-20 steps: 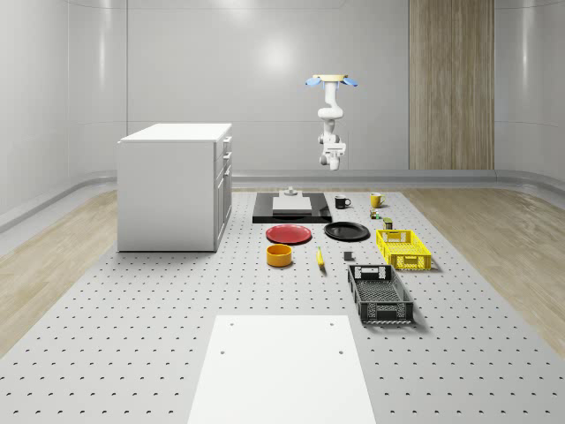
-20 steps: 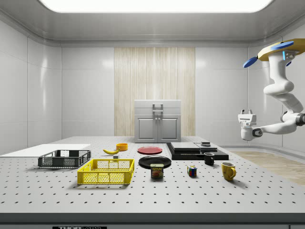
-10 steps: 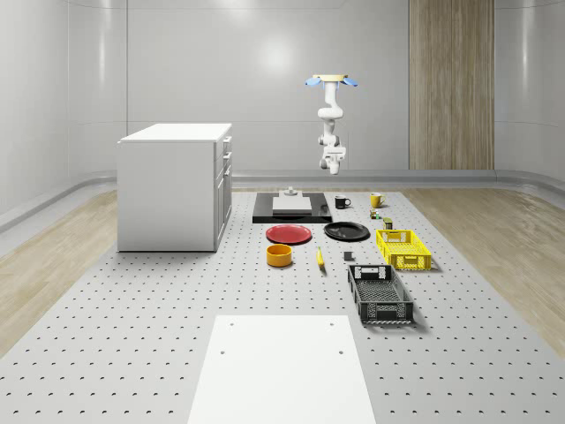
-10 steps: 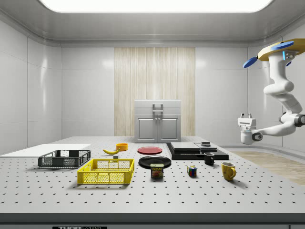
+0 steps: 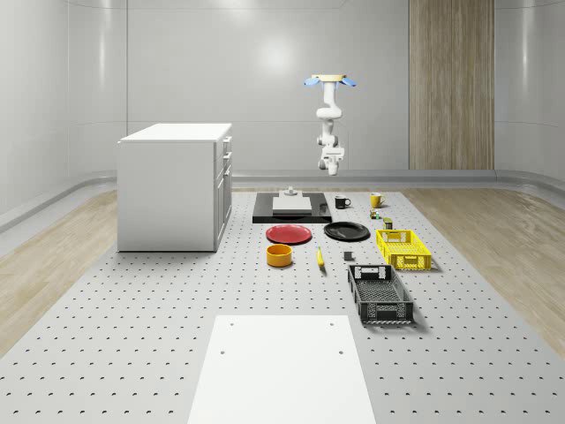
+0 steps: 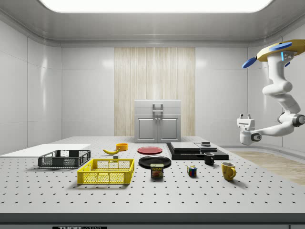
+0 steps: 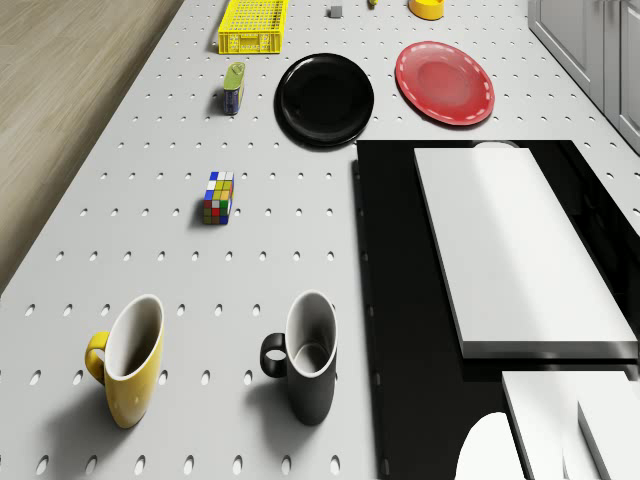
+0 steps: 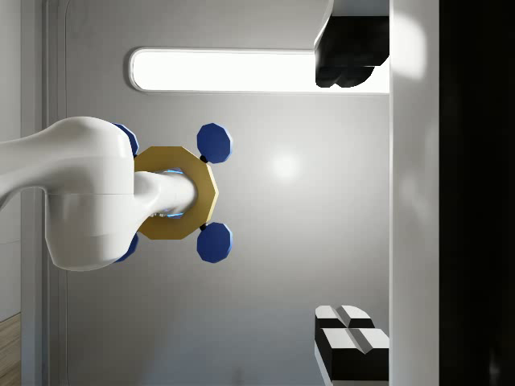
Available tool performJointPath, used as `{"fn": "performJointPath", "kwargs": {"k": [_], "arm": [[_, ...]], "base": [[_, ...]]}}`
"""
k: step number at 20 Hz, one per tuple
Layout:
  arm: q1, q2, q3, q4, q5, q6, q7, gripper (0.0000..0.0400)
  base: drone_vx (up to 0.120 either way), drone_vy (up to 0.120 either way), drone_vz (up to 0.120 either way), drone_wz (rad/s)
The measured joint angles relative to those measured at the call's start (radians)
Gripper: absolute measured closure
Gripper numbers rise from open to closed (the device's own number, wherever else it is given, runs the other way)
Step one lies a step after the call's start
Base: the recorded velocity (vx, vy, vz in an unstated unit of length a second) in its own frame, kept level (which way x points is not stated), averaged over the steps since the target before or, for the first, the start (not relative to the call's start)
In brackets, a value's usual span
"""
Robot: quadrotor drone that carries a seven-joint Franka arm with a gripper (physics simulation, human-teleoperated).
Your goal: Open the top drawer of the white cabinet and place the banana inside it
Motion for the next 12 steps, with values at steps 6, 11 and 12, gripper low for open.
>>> {"fn": "performJointPath", "kwargs": {"k": [6, 11, 12], "arm": [[0.08, -0.007, -0.348, -0.101, 0.542, -0.006, -0.083, 0.0], [0.164, -0.031, -0.55, -0.242, 0.848, -0.001, -0.137, 0.0], [0.179, -0.036, -0.575, -0.262, 0.883, 0.001, -0.144, 0.0]], "base": [[0.013, -0.06, 0.0, 0.0], [0.12, -0.12, 0.032, 0.0], [0.12, -0.12, 0.12, 0.0]]}}
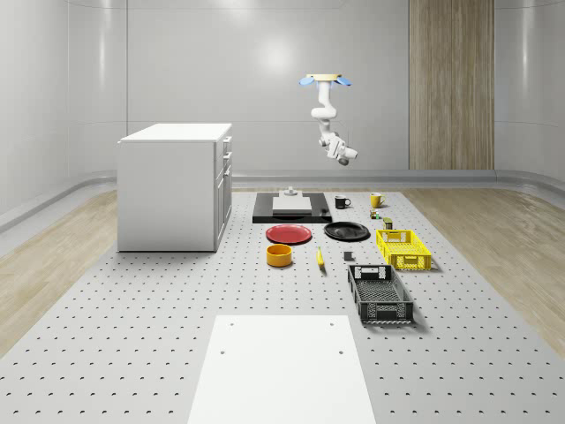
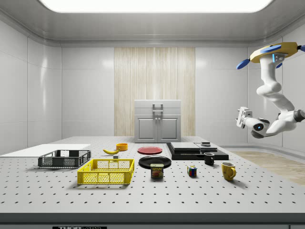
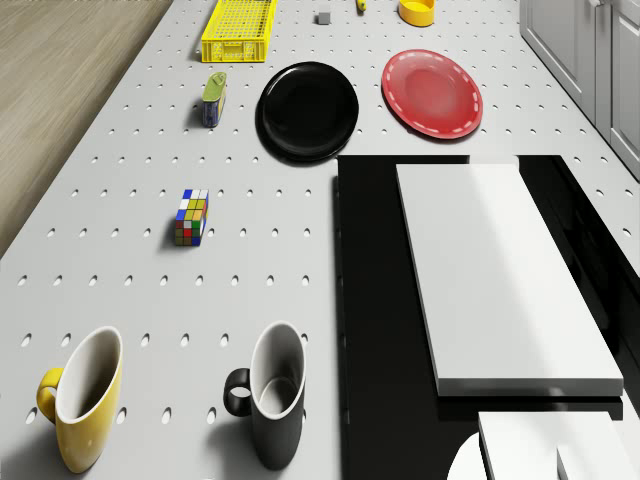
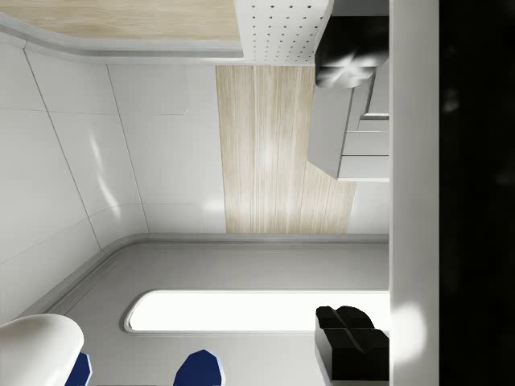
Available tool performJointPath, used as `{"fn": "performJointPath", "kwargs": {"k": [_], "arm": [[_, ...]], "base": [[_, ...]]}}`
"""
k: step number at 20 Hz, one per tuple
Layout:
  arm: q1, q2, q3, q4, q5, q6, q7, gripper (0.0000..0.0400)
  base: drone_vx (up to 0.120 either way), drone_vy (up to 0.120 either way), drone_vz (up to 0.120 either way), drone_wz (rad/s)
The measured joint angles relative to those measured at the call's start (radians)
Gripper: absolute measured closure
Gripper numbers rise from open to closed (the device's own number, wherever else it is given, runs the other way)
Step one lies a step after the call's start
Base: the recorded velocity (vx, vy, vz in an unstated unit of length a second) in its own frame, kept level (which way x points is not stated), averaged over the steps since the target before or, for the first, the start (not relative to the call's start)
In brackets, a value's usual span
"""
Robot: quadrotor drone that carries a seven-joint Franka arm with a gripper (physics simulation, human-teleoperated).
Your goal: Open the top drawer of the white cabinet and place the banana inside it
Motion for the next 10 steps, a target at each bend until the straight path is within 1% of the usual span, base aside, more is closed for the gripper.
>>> {"fn": "performJointPath", "kwargs": {"k": [4, 10], "arm": [[0.051, -0.021, -0.07, -0.056, 0.088, 0.014, -0.015, 0.0], [0.11, -0.052, -0.126, -0.095, 0.131, 0.042, -0.016, 0.0]], "base": [[0.12, -0.12, 0.12, 0.0], [0.12, -0.12, 0.12, 0.0]]}}
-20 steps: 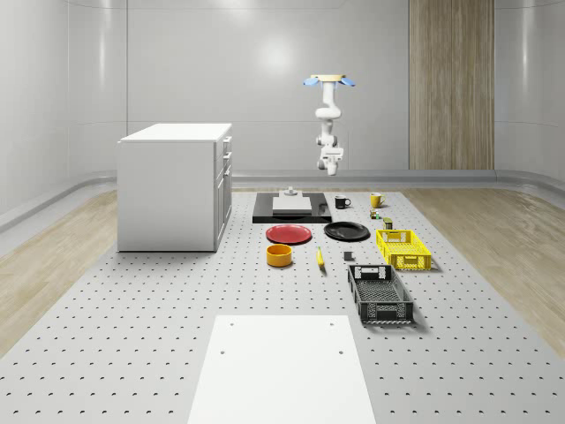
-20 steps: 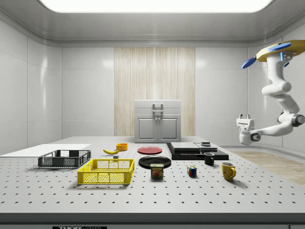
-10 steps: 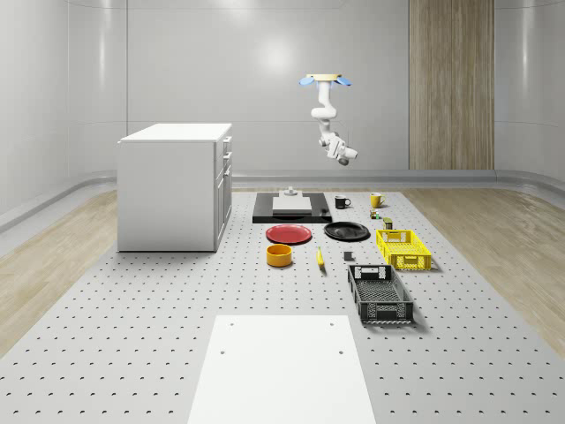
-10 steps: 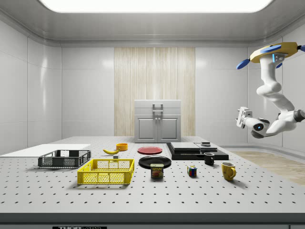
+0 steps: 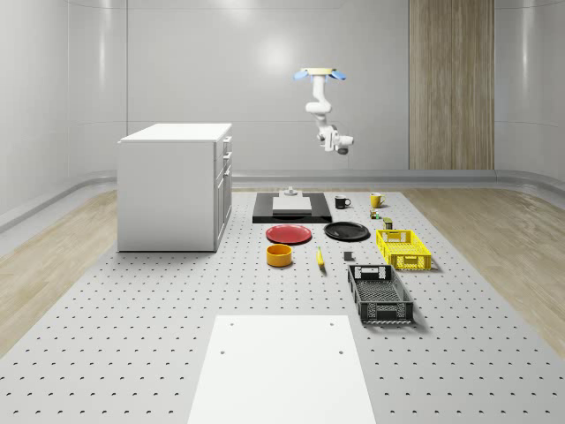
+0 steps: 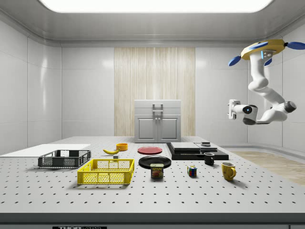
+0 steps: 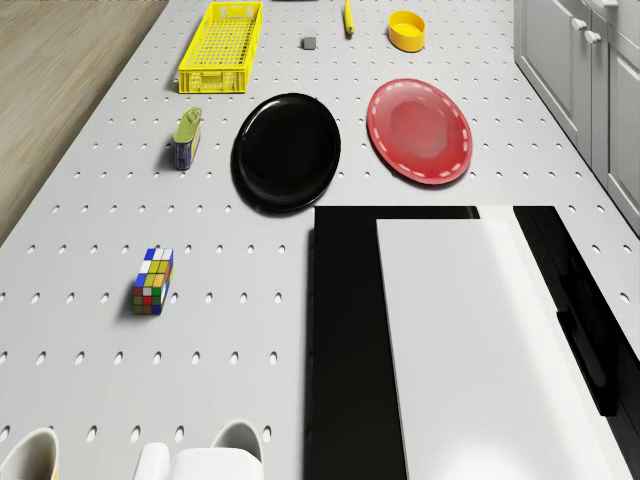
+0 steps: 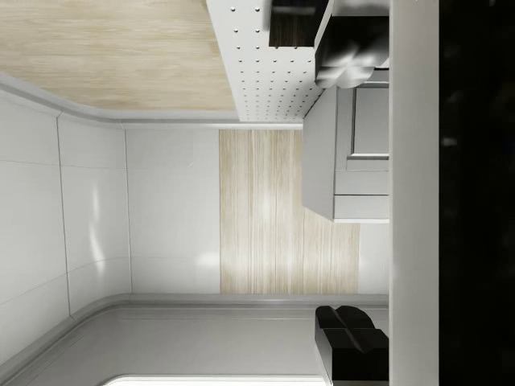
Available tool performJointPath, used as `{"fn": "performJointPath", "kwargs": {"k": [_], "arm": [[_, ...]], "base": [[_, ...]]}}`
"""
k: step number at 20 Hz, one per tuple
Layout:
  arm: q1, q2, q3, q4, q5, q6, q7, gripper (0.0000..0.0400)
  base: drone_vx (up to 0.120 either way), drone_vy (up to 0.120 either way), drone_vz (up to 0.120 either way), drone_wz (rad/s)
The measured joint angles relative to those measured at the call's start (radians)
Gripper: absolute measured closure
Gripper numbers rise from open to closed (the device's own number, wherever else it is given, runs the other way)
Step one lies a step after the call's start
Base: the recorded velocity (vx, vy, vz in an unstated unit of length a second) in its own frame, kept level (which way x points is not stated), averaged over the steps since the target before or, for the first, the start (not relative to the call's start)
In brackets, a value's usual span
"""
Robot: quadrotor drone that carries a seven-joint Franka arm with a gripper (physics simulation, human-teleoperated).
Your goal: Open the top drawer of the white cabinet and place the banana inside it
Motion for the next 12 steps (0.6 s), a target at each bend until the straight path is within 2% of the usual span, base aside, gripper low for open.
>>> {"fn": "performJointPath", "kwargs": {"k": [12], "arm": [[0.089, -0.059, -0.057, -0.023, -0.012, 0.062, 0.023, 0.0]], "base": [[0.12, -0.12, 0.12, 0.0]]}}
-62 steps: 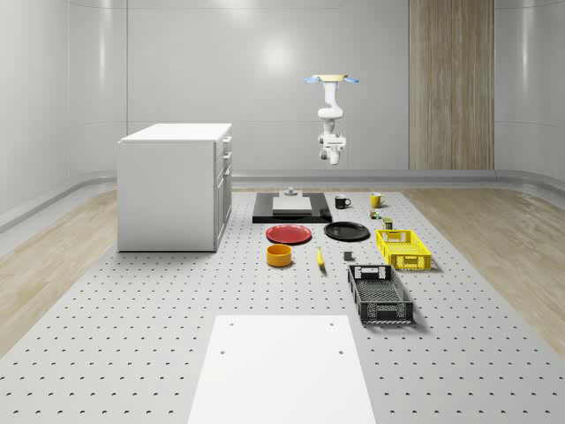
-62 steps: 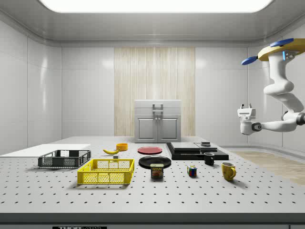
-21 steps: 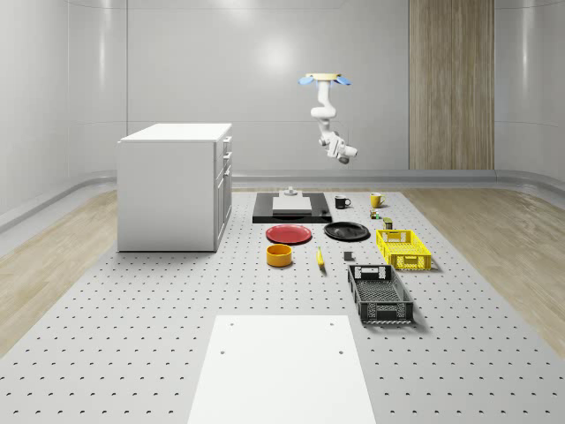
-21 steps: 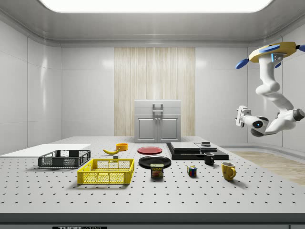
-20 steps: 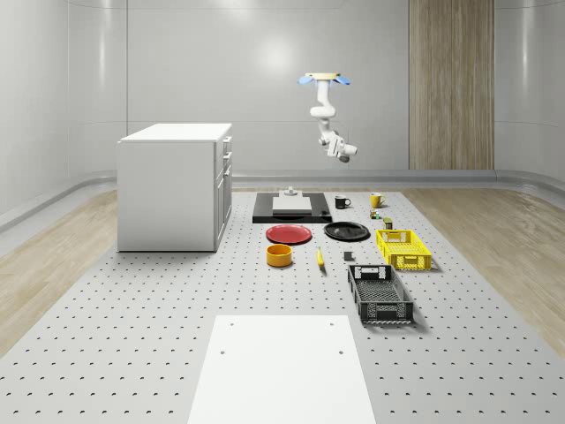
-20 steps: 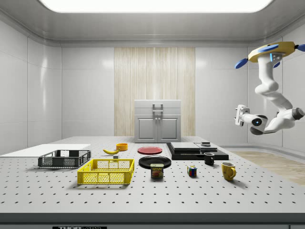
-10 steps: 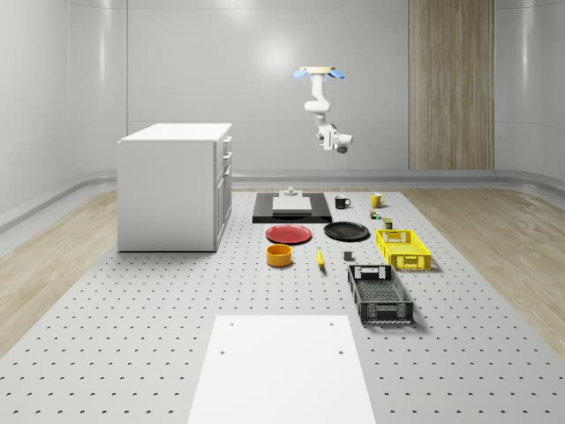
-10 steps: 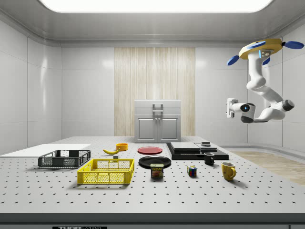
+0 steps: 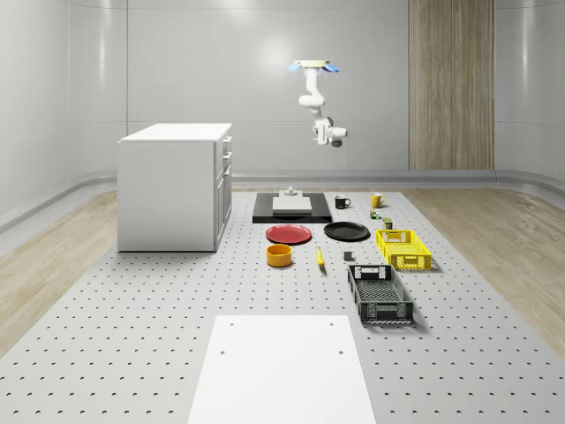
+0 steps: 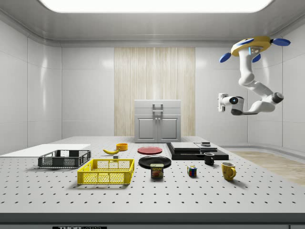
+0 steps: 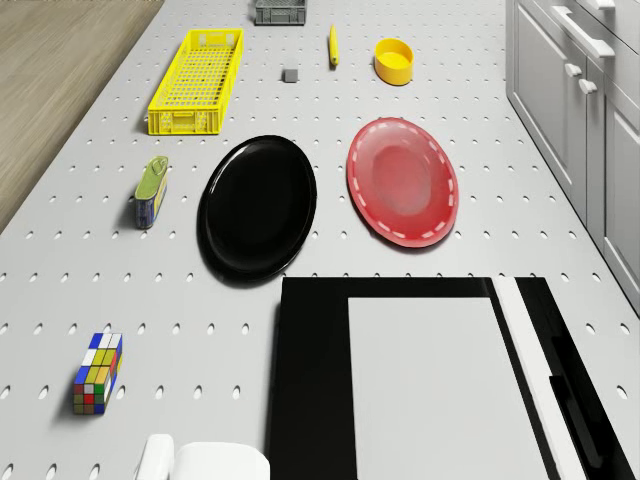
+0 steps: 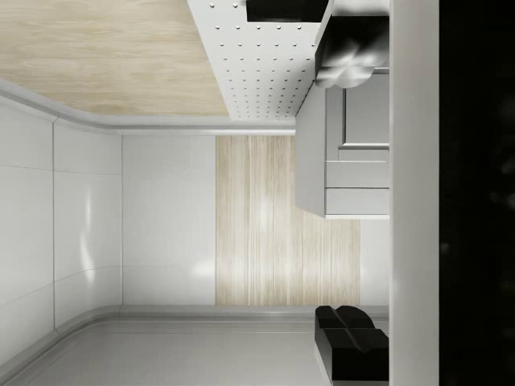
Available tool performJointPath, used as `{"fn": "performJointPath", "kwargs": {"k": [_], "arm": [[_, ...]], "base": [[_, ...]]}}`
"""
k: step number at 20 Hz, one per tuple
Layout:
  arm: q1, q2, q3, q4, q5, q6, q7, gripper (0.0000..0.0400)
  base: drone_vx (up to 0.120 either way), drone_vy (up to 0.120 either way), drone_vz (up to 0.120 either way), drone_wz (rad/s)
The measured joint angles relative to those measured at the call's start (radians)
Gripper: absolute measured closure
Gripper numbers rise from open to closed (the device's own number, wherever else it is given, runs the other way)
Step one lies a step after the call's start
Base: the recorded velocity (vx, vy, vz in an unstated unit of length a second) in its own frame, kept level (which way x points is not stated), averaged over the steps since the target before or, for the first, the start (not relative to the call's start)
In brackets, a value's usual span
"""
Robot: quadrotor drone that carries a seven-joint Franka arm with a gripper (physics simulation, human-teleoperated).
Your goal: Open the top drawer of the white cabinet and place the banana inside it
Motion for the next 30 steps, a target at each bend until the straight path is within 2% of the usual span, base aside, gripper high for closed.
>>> {"fn": "performJointPath", "kwargs": {"k": [9, 30], "arm": [[0.055, -0.042, -0.028, -0.007, -0.027, 0.045, 0.023, 0.0], [0.158, -0.132, -0.072, -0.019, -0.092, 0.134, 0.077, 0.0]], "base": [[0.12, -0.12, 0.107, 0.0], [0.12, 0.0, 0.0, 0.0]]}}
